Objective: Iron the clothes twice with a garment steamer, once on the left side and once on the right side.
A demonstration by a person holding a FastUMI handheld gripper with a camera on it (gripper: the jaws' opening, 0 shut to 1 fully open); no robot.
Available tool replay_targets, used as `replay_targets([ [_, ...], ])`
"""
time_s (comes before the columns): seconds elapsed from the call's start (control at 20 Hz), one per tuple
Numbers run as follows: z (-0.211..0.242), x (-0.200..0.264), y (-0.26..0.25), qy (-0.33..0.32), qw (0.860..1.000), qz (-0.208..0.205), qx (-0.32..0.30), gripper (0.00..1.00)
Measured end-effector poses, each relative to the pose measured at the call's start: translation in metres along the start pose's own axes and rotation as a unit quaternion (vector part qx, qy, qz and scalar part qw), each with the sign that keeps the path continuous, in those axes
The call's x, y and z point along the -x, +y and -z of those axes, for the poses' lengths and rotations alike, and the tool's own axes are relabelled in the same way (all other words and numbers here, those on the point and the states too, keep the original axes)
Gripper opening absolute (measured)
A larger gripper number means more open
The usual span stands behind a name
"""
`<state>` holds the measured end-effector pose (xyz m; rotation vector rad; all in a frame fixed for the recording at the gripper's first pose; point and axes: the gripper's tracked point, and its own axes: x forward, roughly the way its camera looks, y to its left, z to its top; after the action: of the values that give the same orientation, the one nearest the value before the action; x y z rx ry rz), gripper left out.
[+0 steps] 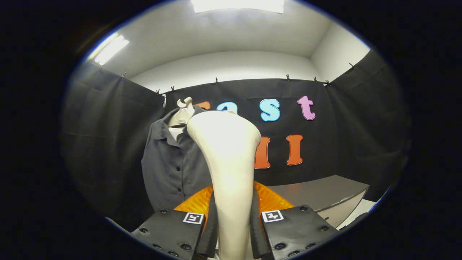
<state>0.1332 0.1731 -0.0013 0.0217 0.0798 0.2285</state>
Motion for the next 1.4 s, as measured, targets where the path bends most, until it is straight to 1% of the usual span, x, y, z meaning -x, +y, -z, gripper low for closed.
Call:
replay_targets([
  [0.3,0.0,-0.015,0.06,-0.008,1.0,0.005,0.018,0.45],
  [0.55,0.0,-0.04,0.102,-0.024,0.999,0.008,0.035,0.44],
  [0.7,0.005,-0.066,0.122,-0.023,0.999,0.01,0.04,0.44],
  [0.85,0.021,-0.1,0.125,-0.004,0.998,0.038,0.042,0.44],
  [1.05,0.05,-0.146,0.128,0.023,0.997,0.062,0.04,0.45],
  [1.4,0.079,-0.198,0.1,0.05,0.989,0.132,0.036,0.45],
])
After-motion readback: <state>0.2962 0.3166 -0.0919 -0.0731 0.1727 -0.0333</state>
